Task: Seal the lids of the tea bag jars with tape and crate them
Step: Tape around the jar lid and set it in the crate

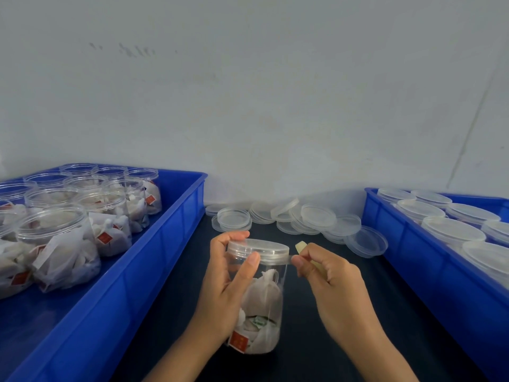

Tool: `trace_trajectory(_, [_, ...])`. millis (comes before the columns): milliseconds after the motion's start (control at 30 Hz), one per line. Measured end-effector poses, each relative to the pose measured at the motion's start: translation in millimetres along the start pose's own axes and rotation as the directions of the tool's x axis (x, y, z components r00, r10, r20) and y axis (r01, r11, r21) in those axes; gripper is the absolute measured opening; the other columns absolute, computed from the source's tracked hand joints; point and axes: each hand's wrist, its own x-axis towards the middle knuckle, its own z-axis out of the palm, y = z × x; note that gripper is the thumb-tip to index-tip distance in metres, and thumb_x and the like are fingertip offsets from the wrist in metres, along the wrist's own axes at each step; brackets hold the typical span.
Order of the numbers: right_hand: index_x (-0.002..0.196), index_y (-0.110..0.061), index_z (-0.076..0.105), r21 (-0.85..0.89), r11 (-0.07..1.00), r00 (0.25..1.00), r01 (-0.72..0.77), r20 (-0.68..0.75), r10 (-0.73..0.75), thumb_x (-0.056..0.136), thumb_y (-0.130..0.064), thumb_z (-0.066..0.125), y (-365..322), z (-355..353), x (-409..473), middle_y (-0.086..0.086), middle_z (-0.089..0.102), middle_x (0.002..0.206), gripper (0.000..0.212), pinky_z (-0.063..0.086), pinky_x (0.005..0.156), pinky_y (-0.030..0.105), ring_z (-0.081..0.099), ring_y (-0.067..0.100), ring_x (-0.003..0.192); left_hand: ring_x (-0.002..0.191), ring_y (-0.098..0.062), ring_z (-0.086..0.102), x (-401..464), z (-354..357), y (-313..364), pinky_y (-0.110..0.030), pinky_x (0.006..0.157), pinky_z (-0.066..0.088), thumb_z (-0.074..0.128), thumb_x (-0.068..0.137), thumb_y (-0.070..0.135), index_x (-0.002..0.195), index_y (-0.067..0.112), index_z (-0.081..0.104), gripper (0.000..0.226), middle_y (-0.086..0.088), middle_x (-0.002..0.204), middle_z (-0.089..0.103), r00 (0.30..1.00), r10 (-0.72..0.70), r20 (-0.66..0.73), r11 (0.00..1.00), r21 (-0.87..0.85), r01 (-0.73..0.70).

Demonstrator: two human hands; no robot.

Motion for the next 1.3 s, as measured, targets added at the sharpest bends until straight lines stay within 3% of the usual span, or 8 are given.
trace_trajectory(233, [0.074, -0.019, 0.048, -0.019, 1.000, 1.000, -0.007, 0.030, 0.008, 0.095, -0.036, 0.053, 3, 1, 2, -0.010, 0.052, 0.064, 0.028, 0.037, 0.056, 0.030, 0.036, 0.008, 0.054, 0.105, -0.007, 0.065, 0, -1, 2, -0.014, 0.080, 0.051, 0.060, 0.078, 0.053, 0.123, 0.023, 0.047, 0.056, 0.018, 0.115, 0.063, 1.000, -0.012, 0.015, 1.000, -0.019, 0.012])
trace_trajectory(367, [0.073, -0.023, 0.051, 0.030, 0.999, 0.998, -0.010, 0.055, 0.009, 0.096, -0.036, 0.052, 4, 3, 4, 0.002, 0.059, 0.074, 0.026, 0.046, 0.064, 0.039, 0.049, 0.022, 0.068, 0.106, -0.007, 0.065, -1, -1, 2, -0.014, 0.082, 0.051, 0.060, 0.079, 0.051, 0.125, 0.024, 0.047, 0.055, 0.016, 0.116, 0.064, 0.999, -0.025, 0.027, 0.999, -0.036, 0.026])
trace_trajectory(567, [0.072, -0.027, 0.058, 0.158, 0.987, 0.992, -0.021, 0.126, 0.001, 0.097, -0.029, 0.054, 7, 6, 6, -0.010, 0.048, 0.054, 0.025, 0.030, 0.049, 0.016, 0.036, 0.004, 0.049, 0.112, 0.006, 0.059, 2, -5, -1, -0.007, 0.081, 0.047, 0.066, 0.072, 0.054, 0.128, 0.030, 0.041, 0.066, 0.028, 0.125, 0.059, 0.994, -0.109, 0.026, 0.990, -0.083, 0.110])
trace_trajectory(733, [0.072, -0.026, 0.060, 0.196, 0.978, 0.992, -0.072, 0.117, 0.049, 0.096, -0.028, 0.055, 7, 8, 4, -0.007, 0.042, 0.049, 0.025, 0.028, 0.048, 0.018, 0.032, 0.005, 0.047, 0.106, 0.010, 0.058, 1, -2, 2, -0.003, 0.079, 0.044, 0.054, 0.083, 0.061, 0.120, 0.030, 0.045, 0.050, 0.027, 0.113, 0.061, 0.992, -0.121, 0.016, 0.992, 0.026, 0.121])
trace_trajectory(900, [0.067, -0.027, 0.057, 0.173, 0.983, 0.995, -0.059, 0.087, 0.044, 0.093, -0.035, 0.056, 3, 8, 1, -0.004, 0.044, 0.052, 0.027, 0.033, 0.050, 0.017, 0.036, 0.004, 0.050, 0.108, 0.017, 0.051, -2, 2, 7, -0.004, 0.081, 0.043, 0.044, 0.080, 0.074, 0.119, 0.052, 0.046, 0.045, 0.028, 0.118, 0.051, 0.988, -0.140, -0.064, 0.983, 0.110, 0.146])
trace_trajectory(1000, [0.066, -0.025, 0.056, 0.152, 0.987, 0.996, -0.049, 0.084, 0.036, 0.094, -0.036, 0.055, -1, 8, -2, -0.007, 0.049, 0.054, 0.030, 0.036, 0.053, 0.015, 0.039, 0.004, 0.051, 0.109, 0.009, 0.057, -5, 5, 9, -0.016, 0.086, 0.046, 0.058, 0.060, 0.086, 0.124, 0.050, 0.042, 0.075, 0.029, 0.119, 0.058, 0.986, -0.168, -0.018, 0.982, 0.081, 0.169])
trace_trajectory(1100, [0.066, -0.024, 0.054, 0.094, 0.996, 0.996, 0.000, 0.088, -0.008, 0.097, -0.031, 0.051, -4, 7, -5, -0.007, 0.053, 0.061, 0.031, 0.038, 0.057, 0.018, 0.044, 0.004, 0.057, 0.109, 0.001, 0.059, -5, 3, 8, -0.025, 0.092, 0.050, 0.067, 0.036, 0.089, 0.126, 0.046, 0.040, 0.104, 0.023, 0.119, 0.059, 0.981, -0.177, -0.073, 0.965, 0.181, 0.188])
trace_trajectory(1300, [0.070, -0.025, 0.053, -0.079, 0.994, 0.988, 0.071, 0.144, -0.059, 0.099, -0.029, 0.047, -6, 0, -2, -0.005, 0.053, 0.067, 0.030, 0.041, 0.062, 0.020, 0.051, 0.009, 0.064, 0.098, 0.010, 0.060, -2, 5, 7, -0.017, 0.077, 0.053, 0.075, 0.030, 0.084, 0.114, 0.047, 0.045, 0.097, 0.034, 0.106, 0.058, 0.973, -0.187, -0.138, 0.971, 0.122, 0.204])
